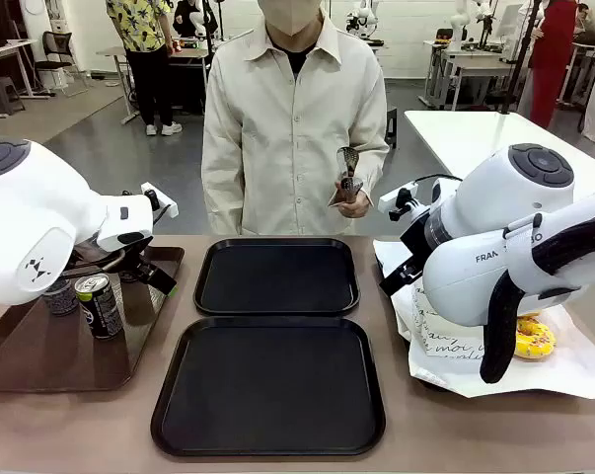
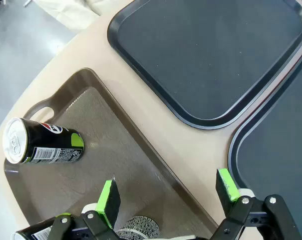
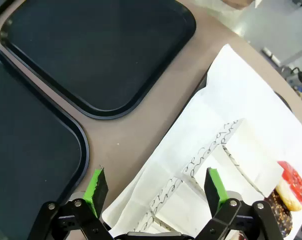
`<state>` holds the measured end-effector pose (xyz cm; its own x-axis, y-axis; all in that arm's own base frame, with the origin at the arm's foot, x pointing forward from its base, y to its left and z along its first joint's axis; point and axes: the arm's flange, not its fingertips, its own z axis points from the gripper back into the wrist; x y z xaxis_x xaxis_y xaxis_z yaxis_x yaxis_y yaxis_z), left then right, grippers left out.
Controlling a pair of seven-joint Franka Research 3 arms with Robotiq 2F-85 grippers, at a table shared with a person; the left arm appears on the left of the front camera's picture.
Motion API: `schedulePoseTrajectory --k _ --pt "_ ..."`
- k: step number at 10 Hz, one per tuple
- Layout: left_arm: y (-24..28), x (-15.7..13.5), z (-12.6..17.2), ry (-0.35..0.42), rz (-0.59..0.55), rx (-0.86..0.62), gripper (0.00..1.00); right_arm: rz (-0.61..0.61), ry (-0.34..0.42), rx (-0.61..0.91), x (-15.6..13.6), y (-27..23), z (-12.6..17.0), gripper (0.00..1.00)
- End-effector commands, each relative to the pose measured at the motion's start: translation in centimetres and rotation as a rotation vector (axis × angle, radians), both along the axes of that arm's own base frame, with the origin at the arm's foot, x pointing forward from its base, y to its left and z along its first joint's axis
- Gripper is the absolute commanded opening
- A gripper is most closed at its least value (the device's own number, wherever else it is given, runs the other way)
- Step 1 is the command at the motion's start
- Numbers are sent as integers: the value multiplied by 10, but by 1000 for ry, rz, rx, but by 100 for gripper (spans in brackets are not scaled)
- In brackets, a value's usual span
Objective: Set up donuts and drinks on trays.
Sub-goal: Pick up one Pepsi coke and place it on the Flat Tray.
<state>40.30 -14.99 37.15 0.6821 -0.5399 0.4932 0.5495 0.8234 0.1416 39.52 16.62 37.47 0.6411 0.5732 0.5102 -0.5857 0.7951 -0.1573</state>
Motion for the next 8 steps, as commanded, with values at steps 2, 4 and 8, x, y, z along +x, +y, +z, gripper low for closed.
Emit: schedulePoseTrajectory --k 2,4,8 --pt "0 0 0 0 0 0 100 0 0 0 0 0 0 100" --pt "0 0 0 0 0 0 100 0 0 0 0 0 0 100" --pt "0 0 0 0 0 0 100 0 0 0 0 0 0 100"
